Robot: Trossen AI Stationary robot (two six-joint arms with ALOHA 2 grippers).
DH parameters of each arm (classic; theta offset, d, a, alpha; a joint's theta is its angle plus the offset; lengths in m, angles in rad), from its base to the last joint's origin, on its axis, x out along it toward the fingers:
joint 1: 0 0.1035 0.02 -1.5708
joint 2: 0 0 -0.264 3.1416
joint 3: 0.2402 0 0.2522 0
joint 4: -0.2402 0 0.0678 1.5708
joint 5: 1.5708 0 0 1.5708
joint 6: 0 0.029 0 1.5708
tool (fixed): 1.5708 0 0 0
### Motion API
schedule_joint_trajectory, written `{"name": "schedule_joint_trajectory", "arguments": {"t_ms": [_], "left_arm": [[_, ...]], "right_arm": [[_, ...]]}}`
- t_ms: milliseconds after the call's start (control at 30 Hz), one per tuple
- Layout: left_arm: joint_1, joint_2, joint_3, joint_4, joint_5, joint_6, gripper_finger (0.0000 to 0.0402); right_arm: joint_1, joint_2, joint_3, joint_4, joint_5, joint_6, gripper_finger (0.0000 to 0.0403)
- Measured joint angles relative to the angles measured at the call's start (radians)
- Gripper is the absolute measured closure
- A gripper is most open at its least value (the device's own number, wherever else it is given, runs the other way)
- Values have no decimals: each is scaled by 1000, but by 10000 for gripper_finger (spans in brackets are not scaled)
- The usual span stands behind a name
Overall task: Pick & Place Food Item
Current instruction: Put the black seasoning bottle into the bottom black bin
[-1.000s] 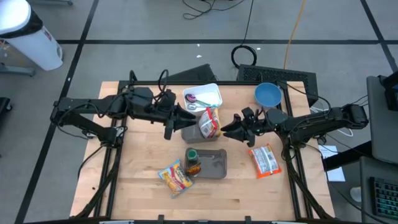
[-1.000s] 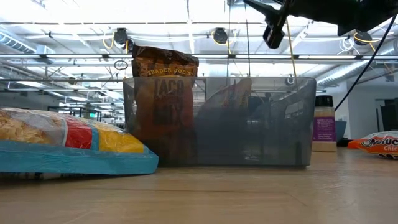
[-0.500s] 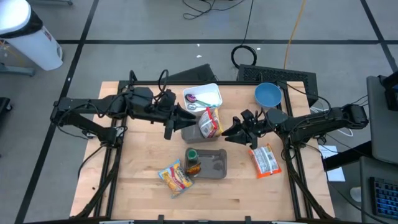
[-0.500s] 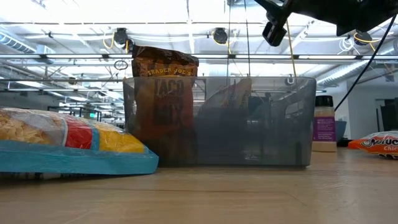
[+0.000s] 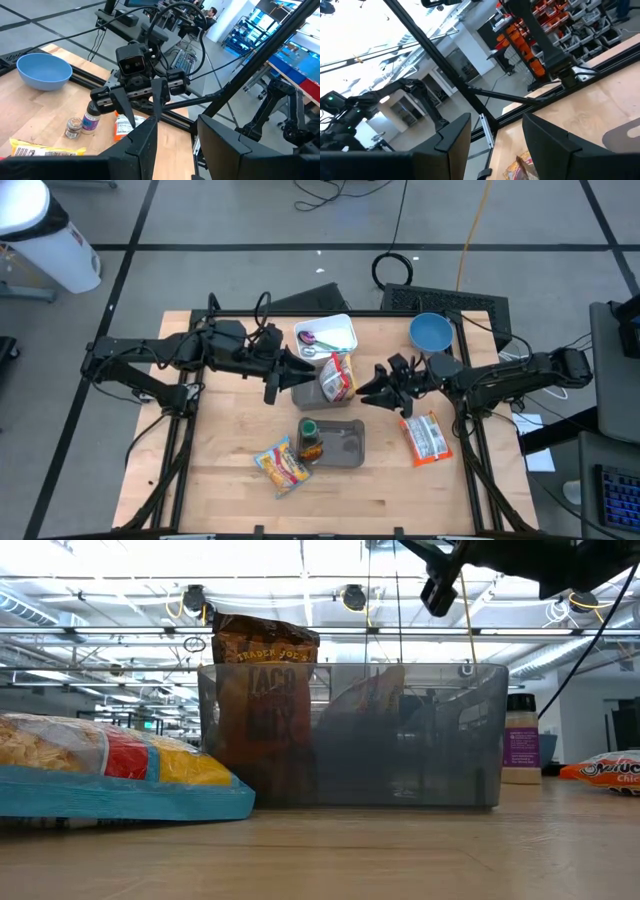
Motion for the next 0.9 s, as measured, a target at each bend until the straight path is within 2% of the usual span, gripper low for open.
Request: {"name": "schedule_joint_trajectory", "arguments": {"t_ms": [167,367,633,767,900], "left_arm": [[0,0,0,0,0,0,252],[0,0,0,0,0,0,252],[0,0,0,0,0,0,252],[0,0,0,3,-6,1,252],[0,0,0,32,-57,1,252]], "right_arm": [[-7,0,0,0,16,-25,232],[-7,0,0,-1,154,-25,232],[-7,0,0,-1,234,-24,232],[-7,0,0,-1,243,-34,232],[-7,0,0,-1,243,-39,232]]}}
